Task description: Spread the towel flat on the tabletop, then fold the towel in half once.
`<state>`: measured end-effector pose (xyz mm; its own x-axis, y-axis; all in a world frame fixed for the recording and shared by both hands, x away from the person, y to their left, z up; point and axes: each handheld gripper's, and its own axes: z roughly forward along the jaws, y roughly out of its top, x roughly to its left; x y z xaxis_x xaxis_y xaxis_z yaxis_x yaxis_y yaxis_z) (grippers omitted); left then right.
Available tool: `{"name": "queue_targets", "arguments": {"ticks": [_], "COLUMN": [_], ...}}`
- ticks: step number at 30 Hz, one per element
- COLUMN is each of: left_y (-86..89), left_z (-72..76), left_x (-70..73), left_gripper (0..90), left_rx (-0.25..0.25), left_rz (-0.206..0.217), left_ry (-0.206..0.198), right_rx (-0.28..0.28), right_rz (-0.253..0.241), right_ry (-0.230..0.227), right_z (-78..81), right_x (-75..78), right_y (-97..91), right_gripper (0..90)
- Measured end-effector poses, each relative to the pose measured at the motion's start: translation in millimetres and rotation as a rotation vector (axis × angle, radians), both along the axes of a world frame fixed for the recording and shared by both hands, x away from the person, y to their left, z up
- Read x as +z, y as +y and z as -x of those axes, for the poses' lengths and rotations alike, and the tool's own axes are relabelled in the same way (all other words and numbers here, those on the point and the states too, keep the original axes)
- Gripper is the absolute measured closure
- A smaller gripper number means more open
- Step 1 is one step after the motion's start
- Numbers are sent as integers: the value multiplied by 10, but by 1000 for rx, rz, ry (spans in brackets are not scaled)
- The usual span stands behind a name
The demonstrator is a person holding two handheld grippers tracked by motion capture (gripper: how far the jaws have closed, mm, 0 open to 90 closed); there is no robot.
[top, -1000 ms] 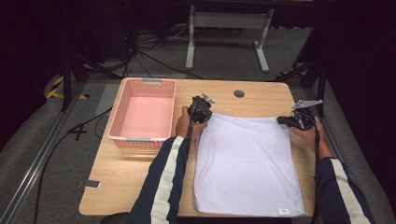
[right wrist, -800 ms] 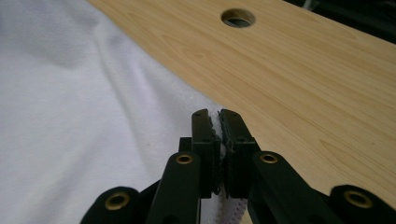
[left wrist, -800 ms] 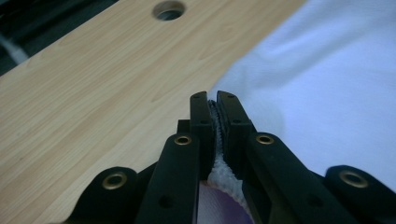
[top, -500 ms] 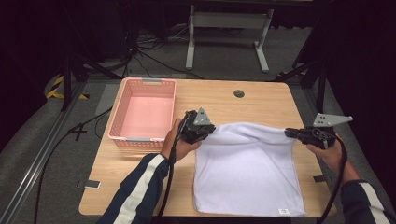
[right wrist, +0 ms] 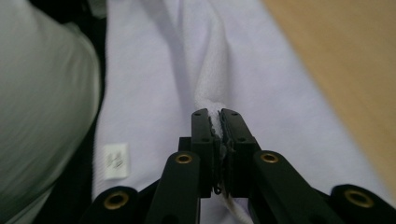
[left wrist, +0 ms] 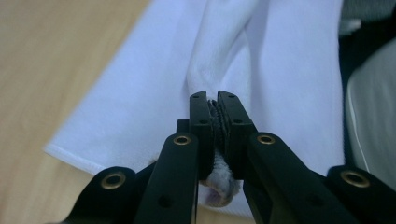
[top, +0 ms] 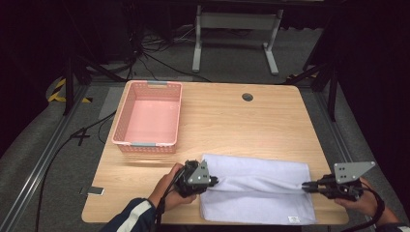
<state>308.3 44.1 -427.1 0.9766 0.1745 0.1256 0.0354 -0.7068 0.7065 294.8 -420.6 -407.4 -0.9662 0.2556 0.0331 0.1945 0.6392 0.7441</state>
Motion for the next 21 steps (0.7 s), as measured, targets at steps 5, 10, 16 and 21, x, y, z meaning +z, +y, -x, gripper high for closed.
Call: {"name": "queue_targets", "arguments": {"ticks": [5,10,16,21], "left_y": [29,-19,-100,-72], "left_z": [84,-22,-349,-416], "left_x": [-261,-268,-263,-139], "left_gripper": [852,853,854,854], "left_rx": [0,26,135,165], "left_rz": [-81,-111,-128,-34], "left_ry": [51,9,-33,-61], "right_rx": [92,48,-102,-143], "right_rz": [168,173,160,117], "right_ry": [101,93,-6,-51], "right_z": [138,71,-120,-233], "right_x": [-297,-348,-370,-321], "right_y": [90,120,119,77], "right_gripper": [844,848,850,847]}}
